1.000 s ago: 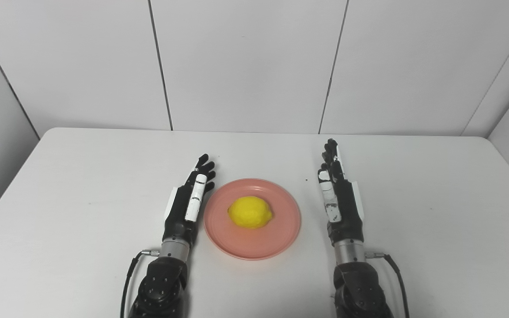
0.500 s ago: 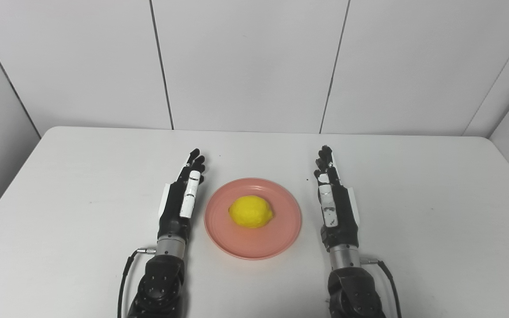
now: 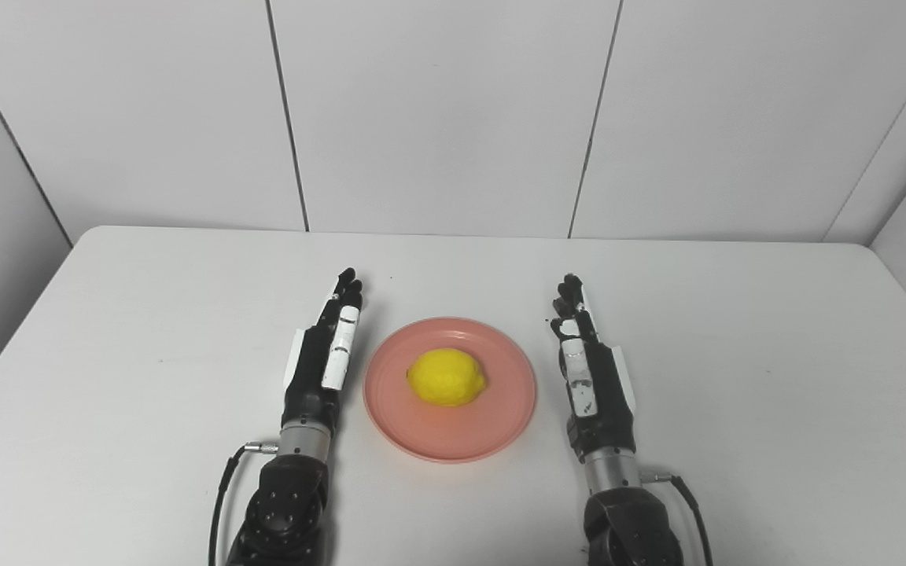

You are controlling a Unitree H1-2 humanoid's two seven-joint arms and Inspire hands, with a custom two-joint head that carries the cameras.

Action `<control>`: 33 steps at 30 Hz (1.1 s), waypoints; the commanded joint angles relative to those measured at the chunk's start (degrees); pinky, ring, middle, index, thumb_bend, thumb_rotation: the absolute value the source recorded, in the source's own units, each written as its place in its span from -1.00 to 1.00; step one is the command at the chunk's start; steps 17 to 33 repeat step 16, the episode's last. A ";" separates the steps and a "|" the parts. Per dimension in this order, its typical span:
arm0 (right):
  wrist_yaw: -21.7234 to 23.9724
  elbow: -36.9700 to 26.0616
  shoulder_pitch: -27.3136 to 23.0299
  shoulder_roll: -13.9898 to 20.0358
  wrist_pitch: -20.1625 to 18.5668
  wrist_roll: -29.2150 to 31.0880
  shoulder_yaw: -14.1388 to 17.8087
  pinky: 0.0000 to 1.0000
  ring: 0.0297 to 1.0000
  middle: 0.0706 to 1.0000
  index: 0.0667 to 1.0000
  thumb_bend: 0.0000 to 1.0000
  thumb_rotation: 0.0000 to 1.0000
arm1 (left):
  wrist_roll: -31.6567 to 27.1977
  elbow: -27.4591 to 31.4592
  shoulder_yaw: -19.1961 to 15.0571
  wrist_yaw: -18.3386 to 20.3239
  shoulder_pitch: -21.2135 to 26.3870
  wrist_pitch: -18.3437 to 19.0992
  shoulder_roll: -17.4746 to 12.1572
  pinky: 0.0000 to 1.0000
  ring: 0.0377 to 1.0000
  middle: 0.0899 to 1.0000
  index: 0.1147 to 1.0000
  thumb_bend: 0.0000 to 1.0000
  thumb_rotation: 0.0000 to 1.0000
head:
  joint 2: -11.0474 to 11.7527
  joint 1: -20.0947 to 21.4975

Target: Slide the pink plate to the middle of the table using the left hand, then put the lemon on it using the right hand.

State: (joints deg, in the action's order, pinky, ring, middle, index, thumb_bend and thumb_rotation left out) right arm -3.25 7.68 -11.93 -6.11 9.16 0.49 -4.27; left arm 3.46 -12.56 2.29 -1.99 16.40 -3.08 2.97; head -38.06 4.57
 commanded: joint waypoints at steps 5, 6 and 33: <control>0.45 -1.40 -0.31 -0.64 -2.46 0.73 0.41 1.00 1.00 0.99 0.96 0.39 0.90 | -1.21 2.59 0.05 1.14 0.48 0.57 -0.06 0.92 0.88 0.90 0.90 -0.05 1.00 | 0.02 -0.07; 0.42 -1.44 -0.32 -0.64 -2.80 0.73 0.44 1.00 1.00 0.99 0.96 0.40 0.90 | -1.73 2.81 0.05 1.60 0.41 0.83 -0.07 0.94 0.90 0.92 0.92 -0.04 1.00 | 0.01 -0.12; -0.63 -1.90 -0.42 -1.04 -4.58 -0.58 0.61 1.00 1.00 0.99 0.96 0.42 0.91 | -4.71 6.83 0.80 5.49 -1.09 4.79 -0.56 1.00 0.97 0.99 0.99 0.02 1.00 | 0.11 0.03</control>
